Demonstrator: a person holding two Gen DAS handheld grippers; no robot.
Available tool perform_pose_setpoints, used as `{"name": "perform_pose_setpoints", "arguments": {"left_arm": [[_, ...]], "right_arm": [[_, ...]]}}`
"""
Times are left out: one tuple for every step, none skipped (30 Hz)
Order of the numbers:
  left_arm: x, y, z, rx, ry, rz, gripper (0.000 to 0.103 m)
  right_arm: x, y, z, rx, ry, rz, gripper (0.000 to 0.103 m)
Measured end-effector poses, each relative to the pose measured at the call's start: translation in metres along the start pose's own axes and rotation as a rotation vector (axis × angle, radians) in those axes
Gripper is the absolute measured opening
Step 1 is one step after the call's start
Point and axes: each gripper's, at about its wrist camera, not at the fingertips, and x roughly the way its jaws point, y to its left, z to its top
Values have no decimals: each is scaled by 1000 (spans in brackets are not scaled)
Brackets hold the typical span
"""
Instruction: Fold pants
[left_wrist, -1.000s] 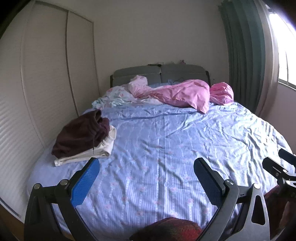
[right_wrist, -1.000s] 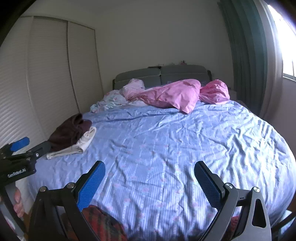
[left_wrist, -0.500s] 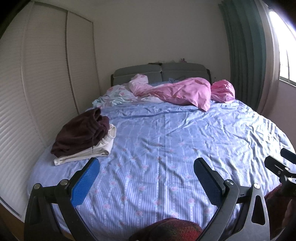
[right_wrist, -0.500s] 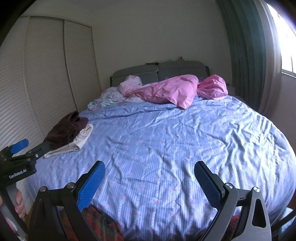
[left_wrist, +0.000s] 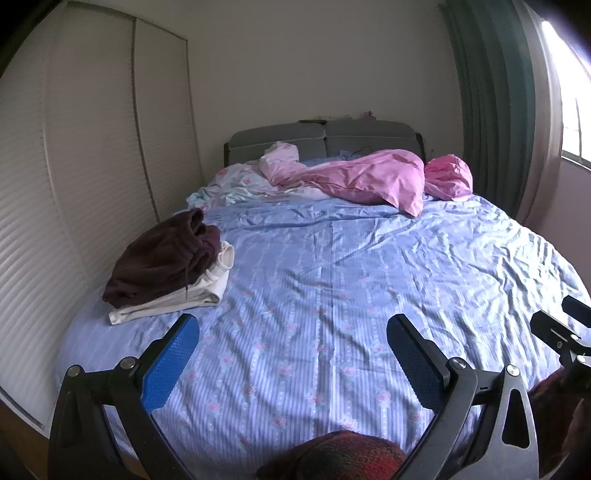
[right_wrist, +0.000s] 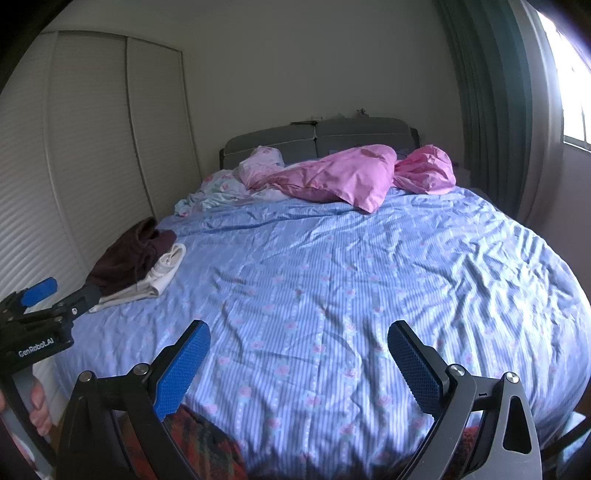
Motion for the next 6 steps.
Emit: {"name": "perform_pose_setpoints", "arguments": {"left_arm": [[0, 0, -1, 2, 1, 0, 103], [0, -1, -1, 2, 1, 2, 103], [0, -1, -1, 1, 1, 0, 103], [0, -1, 0, 2, 2, -1, 103], [0, -1, -1, 1, 3, -1, 103], [1, -1, -1, 0, 5, -1, 103]], "right_arm": [[1, 0, -1, 1, 1, 1, 98], [0, 0, 0, 1, 0, 0, 98], [1, 0, -1, 1, 2, 0, 98], [0, 0, -1, -2, 2, 0, 98], [0, 0, -1, -2, 3, 0, 98], [1, -1, -1, -2, 3, 0, 98]]}}
